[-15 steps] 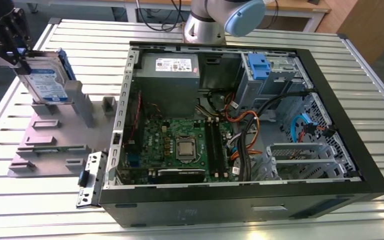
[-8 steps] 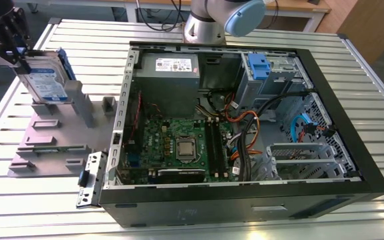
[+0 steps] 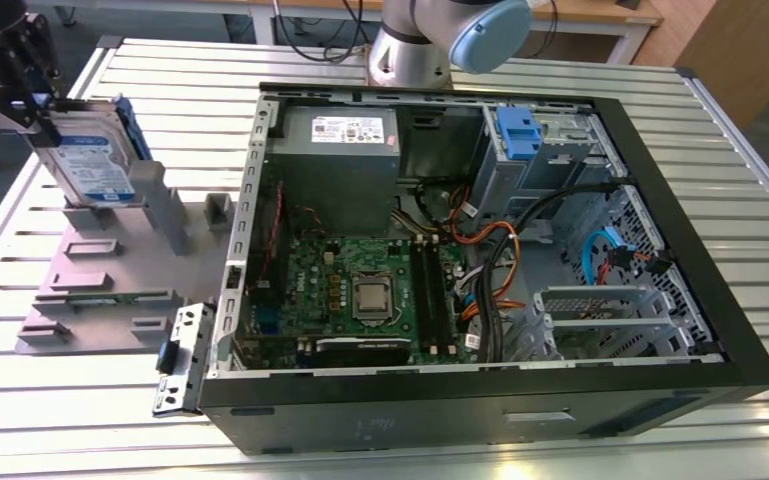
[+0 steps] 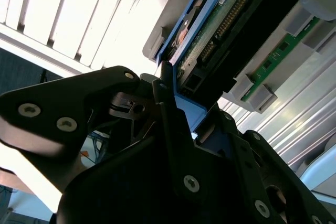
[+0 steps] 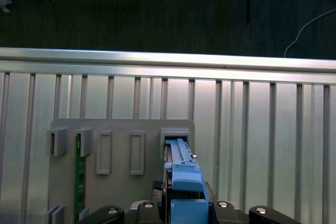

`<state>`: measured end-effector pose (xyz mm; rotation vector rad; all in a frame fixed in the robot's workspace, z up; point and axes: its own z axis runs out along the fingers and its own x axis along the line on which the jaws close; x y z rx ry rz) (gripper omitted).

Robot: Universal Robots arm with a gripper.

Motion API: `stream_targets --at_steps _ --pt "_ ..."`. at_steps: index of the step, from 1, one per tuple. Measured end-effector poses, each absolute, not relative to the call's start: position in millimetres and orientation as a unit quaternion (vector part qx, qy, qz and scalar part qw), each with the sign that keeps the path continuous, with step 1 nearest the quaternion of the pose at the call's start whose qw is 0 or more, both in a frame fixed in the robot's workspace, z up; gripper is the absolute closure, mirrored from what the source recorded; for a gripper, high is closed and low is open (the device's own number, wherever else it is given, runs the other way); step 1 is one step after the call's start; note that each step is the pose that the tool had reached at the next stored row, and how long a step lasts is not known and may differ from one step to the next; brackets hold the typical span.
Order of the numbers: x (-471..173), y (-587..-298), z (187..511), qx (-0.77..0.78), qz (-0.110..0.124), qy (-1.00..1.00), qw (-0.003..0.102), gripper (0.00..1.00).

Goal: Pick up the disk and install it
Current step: 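Pick up the disk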

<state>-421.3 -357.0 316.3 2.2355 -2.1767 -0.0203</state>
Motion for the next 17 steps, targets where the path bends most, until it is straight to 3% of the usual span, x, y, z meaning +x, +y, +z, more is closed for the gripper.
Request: stream_targets --at_steps 17 --pt "-421.3 -357.0 319.8 0.716 -0.006 -0.698 0.011 0.63"
